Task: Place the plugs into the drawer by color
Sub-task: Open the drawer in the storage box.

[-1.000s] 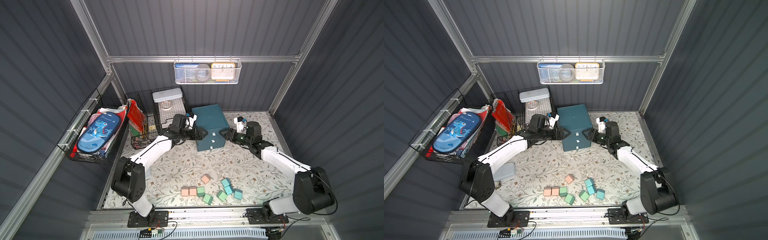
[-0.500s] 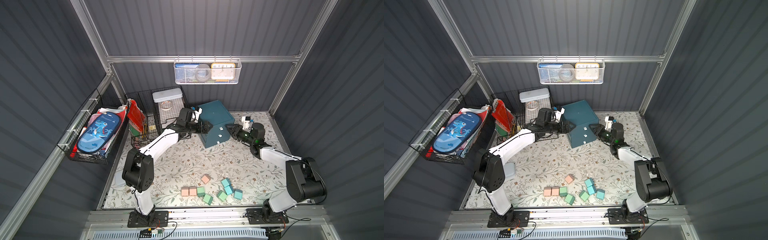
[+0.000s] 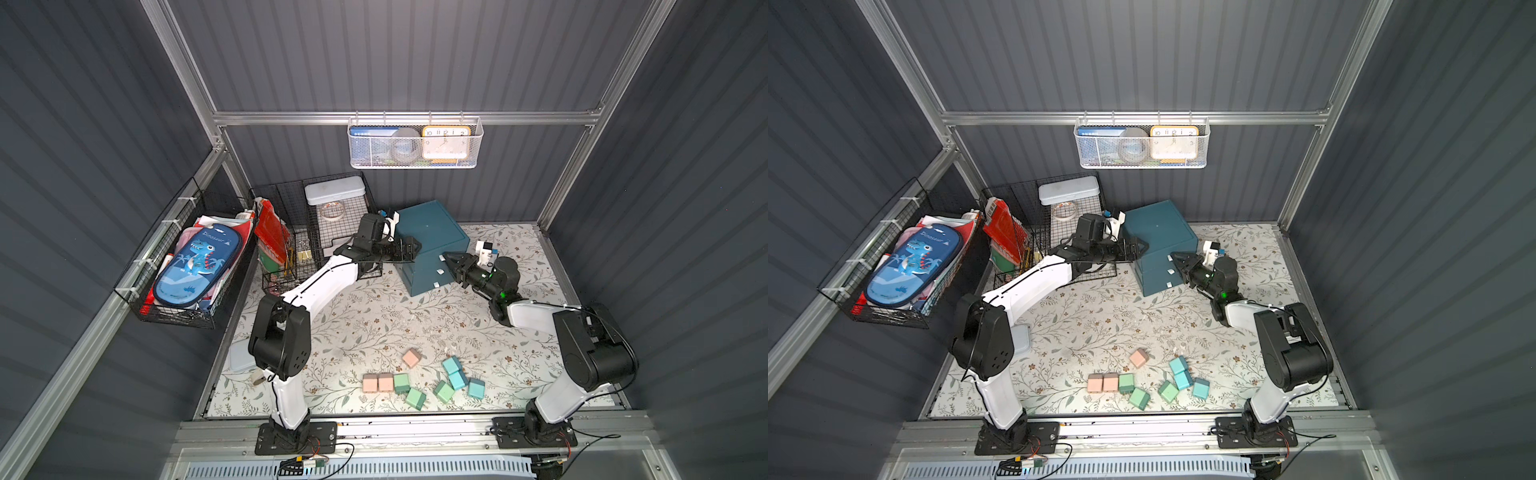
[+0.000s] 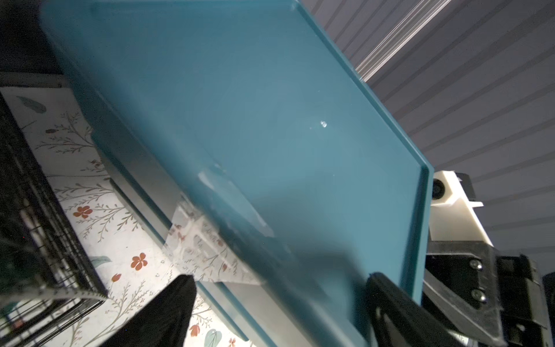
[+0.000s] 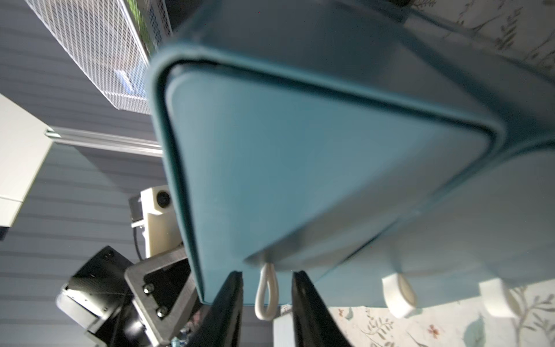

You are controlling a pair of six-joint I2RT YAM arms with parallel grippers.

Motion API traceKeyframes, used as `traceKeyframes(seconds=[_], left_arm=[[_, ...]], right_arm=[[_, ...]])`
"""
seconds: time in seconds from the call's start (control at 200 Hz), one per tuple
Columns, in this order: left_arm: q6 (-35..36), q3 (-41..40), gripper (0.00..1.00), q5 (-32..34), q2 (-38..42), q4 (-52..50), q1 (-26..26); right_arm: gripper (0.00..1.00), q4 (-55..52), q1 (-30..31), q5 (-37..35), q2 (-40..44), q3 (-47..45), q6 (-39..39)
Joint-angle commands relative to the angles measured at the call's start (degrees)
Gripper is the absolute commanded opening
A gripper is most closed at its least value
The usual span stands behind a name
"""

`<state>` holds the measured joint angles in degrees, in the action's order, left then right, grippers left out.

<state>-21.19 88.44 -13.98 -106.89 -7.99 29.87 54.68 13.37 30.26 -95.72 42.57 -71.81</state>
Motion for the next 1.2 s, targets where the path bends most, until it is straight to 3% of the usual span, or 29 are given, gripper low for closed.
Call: traceKeyframes(seconds=[0.0, 0.06, 0.2, 0.565, 0.831, 0.896, 1.026, 1.121, 1.196], left_arm=[[-0.3, -0.3, 0.93, 0.3, -1.3, 0.0, -0.2], [-0.4, 0.0, 0.93, 0.0, -1.8, 0.0, -0.2], [-0.4, 0.2, 0.93, -0.7, -2.8, 0.4, -0.4], [-1.0, -0.7, 0.93, -0.8, -2.8, 3.1, -0.4], [-2.0, -1.7, 0.93, -0.7, -2.2, 4.2, -0.2], [-2.2, -1.8, 0.93, -0.7, -2.0, 4.4, -0.2], [-2.6, -1.3, 0.93, -1.1, -0.8, 4.0, -0.2], [-3.3, -0.6, 0.93, -1.3, 1.6, 3.6, -0.2], [-3.5, -0.5, 0.94, -0.6, 4.2, 3.1, -0.2]], right_arm=[[0.11, 2.6, 0.3, 0.5, -0.4, 0.2, -0.6], [0.0, 2.6, 0.3, 1.0, -0.1, -0.8, -0.5], [0.0, -1.5, 0.3, 2.4, 4.2, -4.8, 2.1], [0.0, -29.0, 0.9, 0.9, 28.0, -14.1, 15.6], [0.0, -40.3, 2.5, -0.8, 34.4, -14.4, 22.0], [0.16, -43.5, 2.6, -0.6, 35.4, -13.3, 24.4], [0.49, -59.8, 4.5, -3.2, 41.8, -7.7, 34.0], [0.6, -69.1, 12.5, -12.6, 46.4, -7.3, 38.5], [0.63, -71.2, 21.5, -22.7, 48.5, -10.0, 38.1]])
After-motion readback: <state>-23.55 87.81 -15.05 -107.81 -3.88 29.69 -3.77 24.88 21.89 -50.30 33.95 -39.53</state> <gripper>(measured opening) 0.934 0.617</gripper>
